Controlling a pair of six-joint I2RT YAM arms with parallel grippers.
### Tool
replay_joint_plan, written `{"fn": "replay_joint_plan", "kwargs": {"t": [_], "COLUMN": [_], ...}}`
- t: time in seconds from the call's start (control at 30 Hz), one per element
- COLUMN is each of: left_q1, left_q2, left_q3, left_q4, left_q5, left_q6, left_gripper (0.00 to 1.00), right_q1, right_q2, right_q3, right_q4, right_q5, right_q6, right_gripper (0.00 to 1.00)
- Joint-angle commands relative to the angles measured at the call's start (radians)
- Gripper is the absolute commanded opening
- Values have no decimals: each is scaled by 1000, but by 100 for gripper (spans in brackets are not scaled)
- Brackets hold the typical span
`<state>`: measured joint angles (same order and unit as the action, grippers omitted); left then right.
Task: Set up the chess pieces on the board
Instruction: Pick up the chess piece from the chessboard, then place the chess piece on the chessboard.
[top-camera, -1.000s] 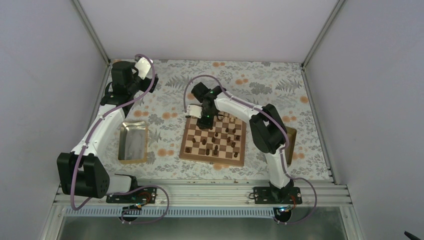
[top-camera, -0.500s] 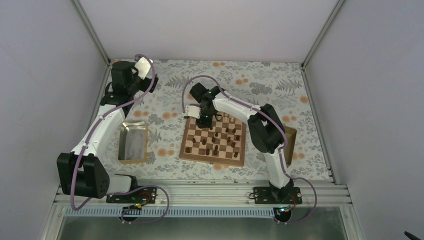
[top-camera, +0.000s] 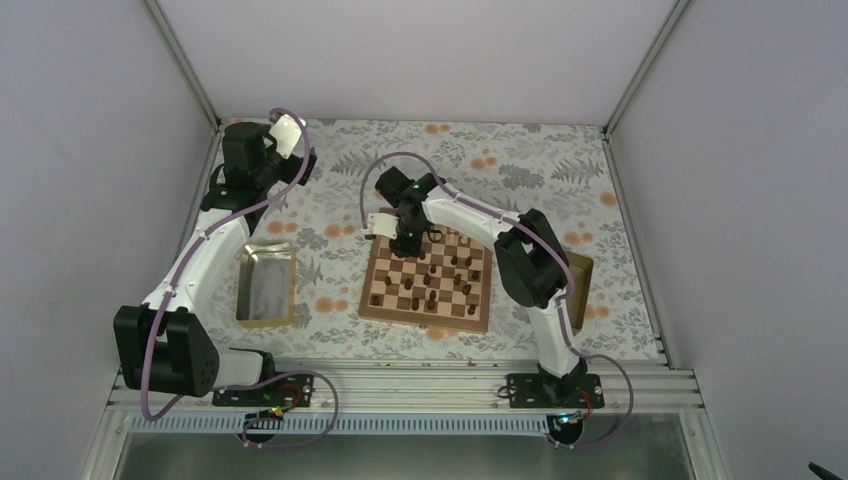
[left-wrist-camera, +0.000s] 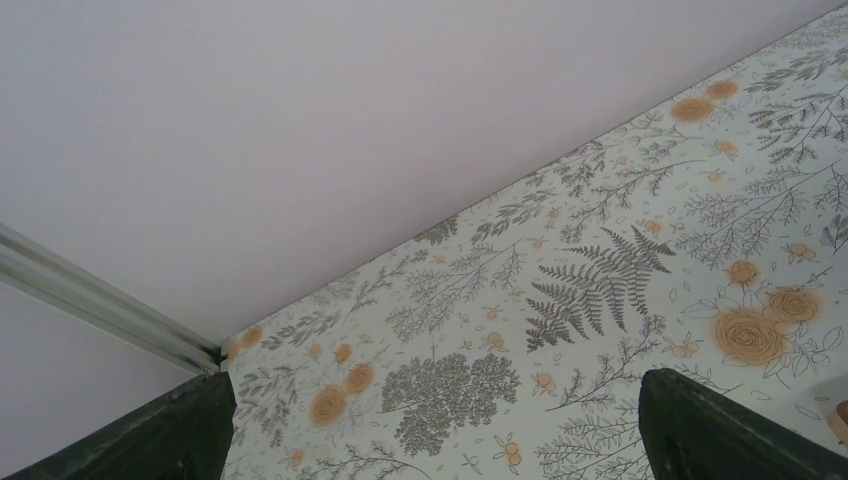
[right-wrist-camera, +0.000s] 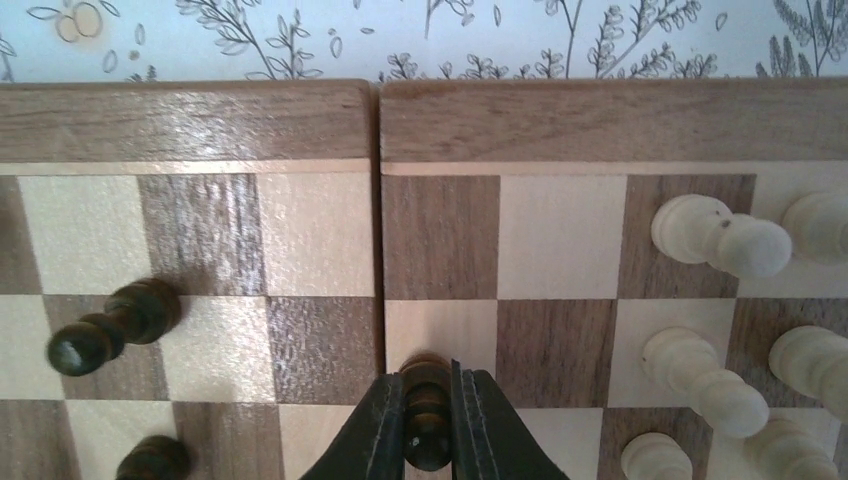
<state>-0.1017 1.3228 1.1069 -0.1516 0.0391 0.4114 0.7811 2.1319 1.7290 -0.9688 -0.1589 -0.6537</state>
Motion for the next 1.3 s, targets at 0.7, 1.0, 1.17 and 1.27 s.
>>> {"fn": "replay_joint_plan", "kwargs": {"t": [0.7, 1.0, 1.17, 1.27], "left_q1": [8, 8, 7, 8], "left_q2": [-33, -32, -31, -31], "left_q3": [-4, -5, -3, -5], "left_q4": [20, 19, 21, 20], "left_q5": [14, 19, 21, 21], "left_q6": [0, 0, 1, 1], "left_gripper": [100, 100, 100, 100], "right_q1": [210, 236, 241, 242], "right_q2": [-74, -71, -70, -68], "right_q3": [68, -7, -25, -30], "right_q4": [-83, -48, -30, -21], "right_q5": [24, -1, -12, -15], "right_q6": [43, 52, 55, 55], "right_gripper": [6, 6, 6, 6]}}
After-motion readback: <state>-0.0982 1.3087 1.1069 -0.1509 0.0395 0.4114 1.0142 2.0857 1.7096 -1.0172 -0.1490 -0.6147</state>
